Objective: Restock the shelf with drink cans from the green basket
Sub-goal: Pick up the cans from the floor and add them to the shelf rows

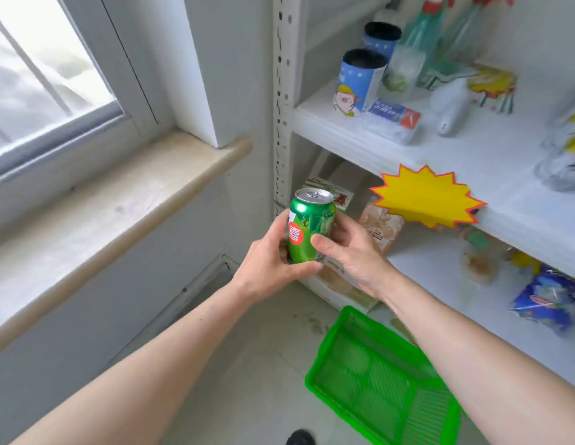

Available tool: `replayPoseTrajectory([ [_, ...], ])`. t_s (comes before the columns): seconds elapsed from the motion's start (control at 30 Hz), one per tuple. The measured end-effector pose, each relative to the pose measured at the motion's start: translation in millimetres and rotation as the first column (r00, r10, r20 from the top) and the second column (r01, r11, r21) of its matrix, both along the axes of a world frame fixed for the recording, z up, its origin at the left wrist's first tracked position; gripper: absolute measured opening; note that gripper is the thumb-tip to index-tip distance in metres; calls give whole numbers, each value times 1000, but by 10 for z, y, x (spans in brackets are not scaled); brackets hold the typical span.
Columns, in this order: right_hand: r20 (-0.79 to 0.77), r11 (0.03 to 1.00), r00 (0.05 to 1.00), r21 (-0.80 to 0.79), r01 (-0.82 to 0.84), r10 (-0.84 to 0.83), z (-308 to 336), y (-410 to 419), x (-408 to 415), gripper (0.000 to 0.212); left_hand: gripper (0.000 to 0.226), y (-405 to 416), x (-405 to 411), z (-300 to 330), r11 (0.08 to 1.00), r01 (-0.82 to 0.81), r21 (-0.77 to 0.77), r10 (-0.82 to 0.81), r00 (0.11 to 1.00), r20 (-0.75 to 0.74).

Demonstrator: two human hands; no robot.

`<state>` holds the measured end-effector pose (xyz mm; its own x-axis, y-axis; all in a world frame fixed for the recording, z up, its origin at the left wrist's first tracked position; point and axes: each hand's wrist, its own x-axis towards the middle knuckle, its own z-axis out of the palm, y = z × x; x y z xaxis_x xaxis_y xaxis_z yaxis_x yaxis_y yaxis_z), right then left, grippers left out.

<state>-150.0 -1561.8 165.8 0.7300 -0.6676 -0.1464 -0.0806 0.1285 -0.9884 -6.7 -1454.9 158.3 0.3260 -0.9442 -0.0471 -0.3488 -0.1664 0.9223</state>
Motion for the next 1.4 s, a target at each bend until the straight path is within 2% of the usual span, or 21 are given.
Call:
replayPoseTrajectory([
  [0.1, -17, 995, 997, -65, 75, -76, 454, -46, -224, 41, 77, -135, -225, 402, 999, 4, -45, -3, 1000, 27],
  [0.2, -55, 971, 982, -169, 167, -179, 904, -23, -429, 36, 86, -275, -466, 740, 996, 19, -90, -13, 998, 62],
  [0.3, -76, 937, 958, -244, 252, -277, 1300, -5, -667, 21, 91, -373, -705, 1056, 990, 41, -132, -25, 992, 126],
  [0.33, -73, 924, 946, -250, 290, -317, 1411, 9, -748, 24, 92, -394, -785, 1143, 988, 52, -144, -31, 989, 146],
  [0.47, -65, 813, 835, -279, 511, -547, 1739, 70, -1073, 64, 95, -449, -1139, 1394, 975, 126, -183, -79, 967, 244],
  [0.53, -85, 781, 797, -284, 556, -598, 1860, 122, -1273, 73, 95, -465, -1337, 1492, 969, 165, -183, -113, 958, 262],
  [0.67, -92, 753, 769, -306, 583, -633, 2067, 241, -1778, 71, 95, -490, -1735, 1689, 930, 317, -185, -272, 934, 233],
  [0.77, -64, 729, 757, -334, 598, -650, 2256, 298, -2220, 61, 95, -522, -2075, 1847, 883, 434, -181, -393, 893, 220],
  [0.87, -55, 725, 758, -344, 597, -650, 2409, 281, -2708, 43, 97, -609, -2477, 1948, 845, 501, -185, -480, 865, 147],
  [0.97, -54, 715, 755, -369, 593, -654, 2516, 238, -3186, 44, 92, -679, -2937, 2043, 835, 509, -210, -488, 860, 146],
  [1.13, -95, 706, 729, -365, 607, -677, 2596, 117, -3988, 69, 90, -798, -3789, 2092, 844, 476, -247, -465, 879, 107],
  [1.17, -108, 706, 728, -377, 600, -677, 2609, 89, -4143, 69, 91, -833, -3958, 2088, 848, 464, -255, -452, 885, 109],
  [1.27, -158, 713, 729, -424, 558, -666, 2666, -10, -4562, 52, 95, -932, -4417, 2067, 869, 415, -270, -401, 910, 109],
  [1.4, -212, 707, 706, -458, 539, -676, 2709, -159, -4977, 64, 98, -1080, -4870, 2037, 879, 388, -277, -362, 921, 143],
])
